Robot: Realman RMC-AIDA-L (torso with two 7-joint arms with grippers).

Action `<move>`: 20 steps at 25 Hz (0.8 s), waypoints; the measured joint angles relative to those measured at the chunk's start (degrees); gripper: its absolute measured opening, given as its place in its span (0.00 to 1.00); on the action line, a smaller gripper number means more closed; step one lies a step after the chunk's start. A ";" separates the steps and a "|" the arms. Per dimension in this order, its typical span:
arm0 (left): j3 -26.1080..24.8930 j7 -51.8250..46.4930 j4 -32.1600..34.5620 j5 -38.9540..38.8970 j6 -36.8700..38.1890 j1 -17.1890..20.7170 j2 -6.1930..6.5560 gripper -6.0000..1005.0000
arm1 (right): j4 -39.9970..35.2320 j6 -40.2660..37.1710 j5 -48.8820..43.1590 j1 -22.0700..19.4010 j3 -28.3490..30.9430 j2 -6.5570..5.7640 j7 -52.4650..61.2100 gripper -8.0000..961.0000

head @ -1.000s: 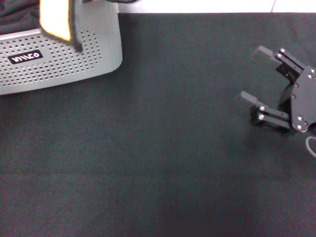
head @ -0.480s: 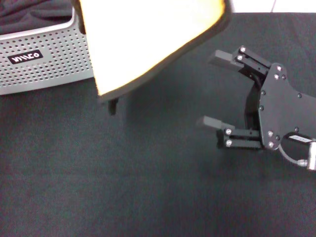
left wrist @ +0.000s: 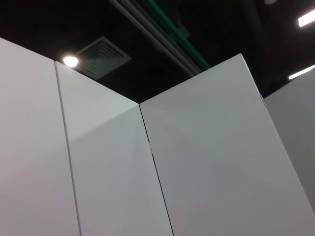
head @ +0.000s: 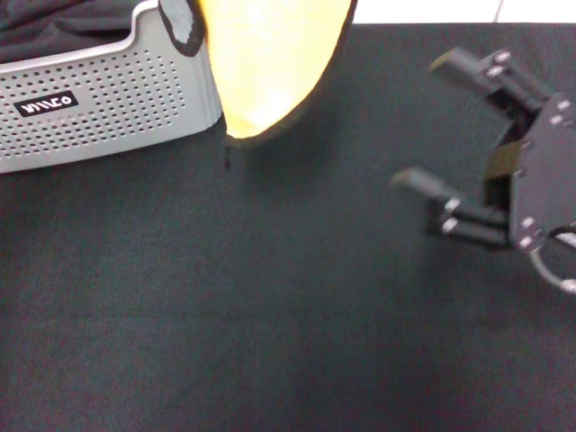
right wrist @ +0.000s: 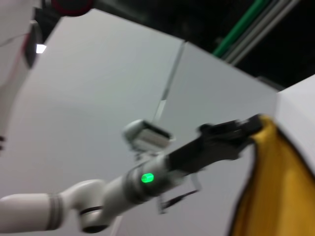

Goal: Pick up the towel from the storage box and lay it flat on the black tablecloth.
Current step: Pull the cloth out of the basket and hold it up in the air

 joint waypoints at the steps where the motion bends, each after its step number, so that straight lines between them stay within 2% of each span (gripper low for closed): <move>1: 0.00 0.38 -0.12 0.02 0.21 0.08 0.02 0.03 | 0.08 -0.27 0.43 -0.52 0.85 -0.13 0.21 0.89; 6: -0.04 2.84 -0.62 0.30 2.99 0.13 0.09 0.03 | 0.44 -2.11 0.52 -3.76 9.51 -0.64 5.52 0.89; 8: -0.12 3.59 -0.67 0.89 4.45 0.04 0.10 0.03 | 0.56 -1.85 0.28 -3.75 12.01 -1.33 9.11 0.89; 11: -0.29 4.92 -0.68 2.03 6.97 -0.17 0.14 0.03 | 1.63 -1.13 0.17 -2.19 12.77 -3.24 13.61 0.87; 16: -0.38 6.02 -0.70 2.67 9.22 0.02 0.18 0.03 | 5.99 -0.45 -3.18 3.81 12.71 -6.51 21.89 0.80; 20: -0.18 6.04 -0.85 2.75 9.71 0.18 0.19 0.03 | 6.87 1.85 -7.05 6.56 12.74 -7.02 25.78 0.74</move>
